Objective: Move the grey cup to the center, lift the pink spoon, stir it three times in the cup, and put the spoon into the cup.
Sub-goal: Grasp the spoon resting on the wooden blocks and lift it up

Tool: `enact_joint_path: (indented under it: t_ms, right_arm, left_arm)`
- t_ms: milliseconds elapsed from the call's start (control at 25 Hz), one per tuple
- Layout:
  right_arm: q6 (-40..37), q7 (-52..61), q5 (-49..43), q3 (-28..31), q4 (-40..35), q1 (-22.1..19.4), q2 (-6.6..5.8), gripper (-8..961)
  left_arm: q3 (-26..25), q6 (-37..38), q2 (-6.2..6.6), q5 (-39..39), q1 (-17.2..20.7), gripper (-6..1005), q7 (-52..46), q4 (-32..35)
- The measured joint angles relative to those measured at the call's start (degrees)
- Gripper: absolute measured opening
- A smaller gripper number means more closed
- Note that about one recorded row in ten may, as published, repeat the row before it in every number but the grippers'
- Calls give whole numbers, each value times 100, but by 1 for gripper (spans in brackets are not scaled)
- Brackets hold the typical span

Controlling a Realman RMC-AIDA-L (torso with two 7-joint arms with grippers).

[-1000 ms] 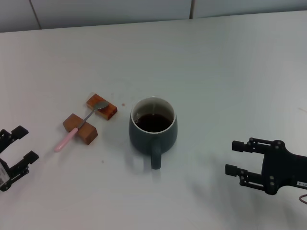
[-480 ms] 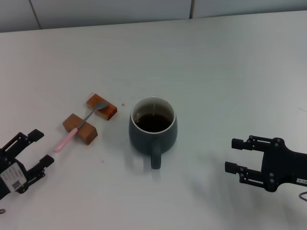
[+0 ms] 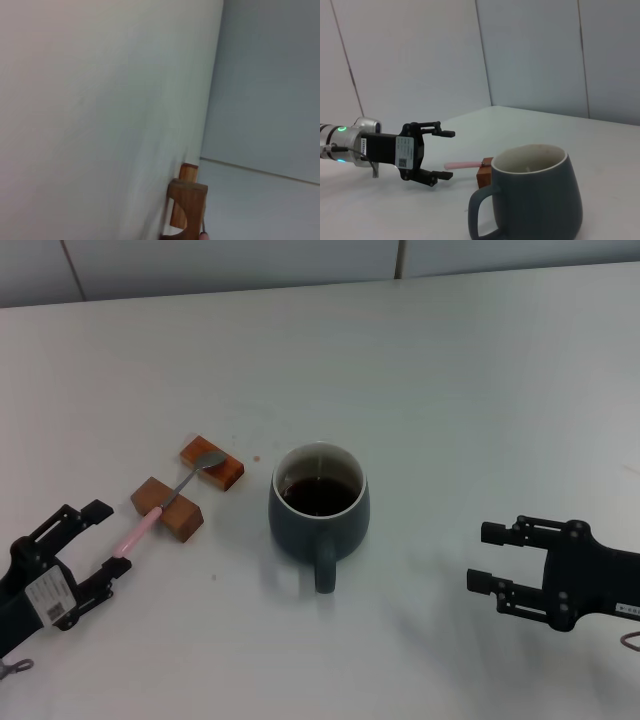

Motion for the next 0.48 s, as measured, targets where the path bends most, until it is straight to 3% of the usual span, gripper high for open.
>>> enact_joint_path:
  t_ms: [480]
  right_arm:
    - [5,19,0,0,-8,18,-4,621]
  left_arm:
    - [1,-163,1,-17,-222,809,242,-290]
